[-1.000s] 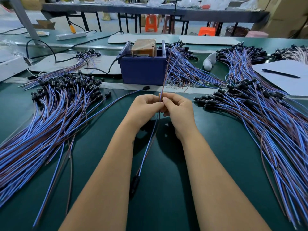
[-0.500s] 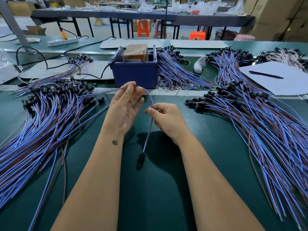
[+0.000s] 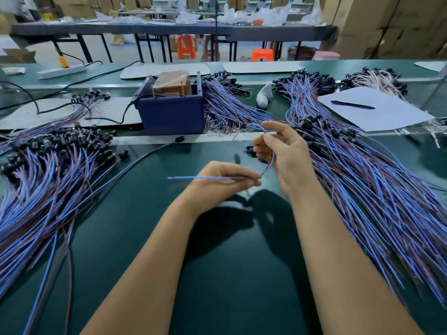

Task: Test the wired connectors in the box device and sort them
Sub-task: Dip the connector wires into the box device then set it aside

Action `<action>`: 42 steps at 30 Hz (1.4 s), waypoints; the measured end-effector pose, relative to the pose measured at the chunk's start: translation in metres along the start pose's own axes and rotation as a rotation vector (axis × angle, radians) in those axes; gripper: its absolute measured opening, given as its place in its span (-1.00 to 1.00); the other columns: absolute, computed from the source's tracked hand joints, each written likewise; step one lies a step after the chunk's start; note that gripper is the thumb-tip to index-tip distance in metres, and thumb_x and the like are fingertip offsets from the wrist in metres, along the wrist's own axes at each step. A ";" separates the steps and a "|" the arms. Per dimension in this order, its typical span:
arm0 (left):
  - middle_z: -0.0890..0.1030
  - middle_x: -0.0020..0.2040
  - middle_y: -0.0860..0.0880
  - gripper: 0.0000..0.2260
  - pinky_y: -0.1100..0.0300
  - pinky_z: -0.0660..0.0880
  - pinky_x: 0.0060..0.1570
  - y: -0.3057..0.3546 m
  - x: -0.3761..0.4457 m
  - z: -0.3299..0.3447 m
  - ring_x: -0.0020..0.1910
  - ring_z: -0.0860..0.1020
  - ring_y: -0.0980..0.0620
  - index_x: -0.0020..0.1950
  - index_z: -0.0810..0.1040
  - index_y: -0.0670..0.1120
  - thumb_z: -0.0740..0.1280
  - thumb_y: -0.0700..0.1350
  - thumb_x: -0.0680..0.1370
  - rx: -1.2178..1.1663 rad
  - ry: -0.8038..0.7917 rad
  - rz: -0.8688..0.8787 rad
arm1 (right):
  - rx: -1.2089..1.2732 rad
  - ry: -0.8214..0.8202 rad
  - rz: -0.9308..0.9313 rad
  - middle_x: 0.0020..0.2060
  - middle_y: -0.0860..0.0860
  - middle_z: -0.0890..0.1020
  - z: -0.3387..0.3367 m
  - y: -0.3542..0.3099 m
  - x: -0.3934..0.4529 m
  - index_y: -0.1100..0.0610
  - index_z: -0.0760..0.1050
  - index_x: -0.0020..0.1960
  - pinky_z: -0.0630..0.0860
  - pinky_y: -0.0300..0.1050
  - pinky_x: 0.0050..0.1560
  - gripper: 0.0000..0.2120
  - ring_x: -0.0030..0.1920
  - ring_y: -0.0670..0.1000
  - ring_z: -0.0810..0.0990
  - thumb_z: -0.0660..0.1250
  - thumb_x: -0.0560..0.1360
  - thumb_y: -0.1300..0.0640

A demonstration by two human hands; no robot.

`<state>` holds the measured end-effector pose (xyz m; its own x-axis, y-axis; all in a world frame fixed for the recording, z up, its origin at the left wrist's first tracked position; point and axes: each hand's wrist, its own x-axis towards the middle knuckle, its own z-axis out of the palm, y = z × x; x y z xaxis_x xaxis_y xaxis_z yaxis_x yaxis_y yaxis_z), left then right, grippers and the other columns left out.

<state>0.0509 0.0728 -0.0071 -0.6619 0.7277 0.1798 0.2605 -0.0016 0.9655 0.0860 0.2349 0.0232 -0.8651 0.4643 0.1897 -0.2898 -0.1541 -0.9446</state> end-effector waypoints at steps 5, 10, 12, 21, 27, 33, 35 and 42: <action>0.71 0.00 -0.05 -0.69 0.03 0.53 0.11 0.007 0.019 0.059 0.01 0.64 -0.02 0.16 0.69 -0.03 0.34 -0.34 0.53 0.486 0.002 0.199 | -0.481 0.090 -0.009 -0.25 -0.01 0.67 -0.052 -0.017 0.011 0.22 0.50 0.18 0.48 -0.35 -0.32 -0.80 -0.39 -0.16 0.57 0.24 0.58 0.33; 0.67 0.12 -0.02 -0.41 0.16 0.49 0.19 0.015 0.026 0.097 0.13 0.59 0.01 0.30 0.60 0.04 0.13 -0.47 0.47 0.471 -0.171 0.154 | -0.930 0.138 0.007 -0.13 -0.01 0.70 -0.094 -0.035 0.022 0.07 0.53 0.05 0.57 -0.03 0.06 -0.86 -0.11 -0.02 0.63 0.28 0.55 0.24; 0.69 0.08 0.01 -0.52 0.34 0.45 0.15 0.014 0.023 0.103 0.09 0.59 0.12 0.25 0.63 -0.03 0.17 -0.45 0.51 0.454 -0.197 0.144 | -1.215 0.214 0.085 0.10 0.05 0.66 -0.105 -0.038 0.024 0.02 0.52 0.17 0.46 0.05 0.19 -0.78 0.13 0.12 0.57 0.27 0.55 0.17; 0.59 -0.12 0.06 -0.65 0.27 0.51 -0.13 0.008 0.018 0.042 -0.31 0.48 0.22 -0.06 0.66 0.01 0.16 -0.35 0.50 0.378 0.499 -0.029 | -1.285 0.126 -0.113 0.23 0.14 0.53 -0.009 0.004 0.007 0.06 0.48 0.30 0.33 0.03 0.23 -0.65 0.24 0.20 0.44 0.25 0.52 0.11; 0.50 0.32 -0.05 -0.71 0.24 0.23 0.15 -0.011 -0.011 -0.045 0.28 0.34 -0.18 0.11 0.65 -0.02 0.22 -0.25 0.51 0.884 0.753 -0.227 | -0.917 -0.228 -0.033 0.11 0.13 0.56 0.066 0.048 -0.009 0.13 0.55 0.19 0.43 -0.06 0.18 -0.75 0.13 0.13 0.52 0.25 0.54 0.19; 0.34 0.45 -0.21 -0.57 -0.06 0.31 0.22 -0.019 -0.025 -0.102 0.33 0.29 -0.28 0.47 0.34 -0.13 0.16 -0.19 0.58 1.045 0.741 -0.600 | -0.938 -0.215 -0.009 0.01 -0.02 0.50 0.067 0.065 -0.003 0.07 0.58 0.08 0.37 -0.13 0.06 -0.80 0.12 0.04 0.48 0.22 0.54 0.16; 0.42 0.37 -0.22 -0.61 -0.08 0.37 0.13 -0.019 -0.021 -0.103 0.31 0.35 -0.27 0.42 0.38 -0.15 0.16 -0.20 0.59 1.037 0.771 -0.622 | -0.916 -0.202 -0.017 0.03 -0.02 0.53 0.065 0.066 -0.002 0.06 0.58 0.05 0.34 -0.16 0.01 -0.81 0.08 0.02 0.48 0.21 0.54 0.16; 0.46 0.25 -0.21 -0.72 -0.04 0.38 0.13 -0.023 -0.013 -0.092 0.18 0.48 -0.27 0.24 0.54 -0.07 0.17 -0.23 0.59 1.051 0.866 -0.637 | -1.060 -0.140 0.083 -0.04 -0.05 0.55 0.076 0.065 0.013 -0.01 0.51 -0.09 0.33 -0.13 -0.24 -0.84 -0.07 0.04 0.50 0.17 0.48 0.15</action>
<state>-0.0110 0.0001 -0.0142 -0.9566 -0.2032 0.2086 -0.1004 0.9025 0.4188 0.0245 0.1645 -0.0155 -0.9246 0.3725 0.0795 0.2170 0.6867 -0.6938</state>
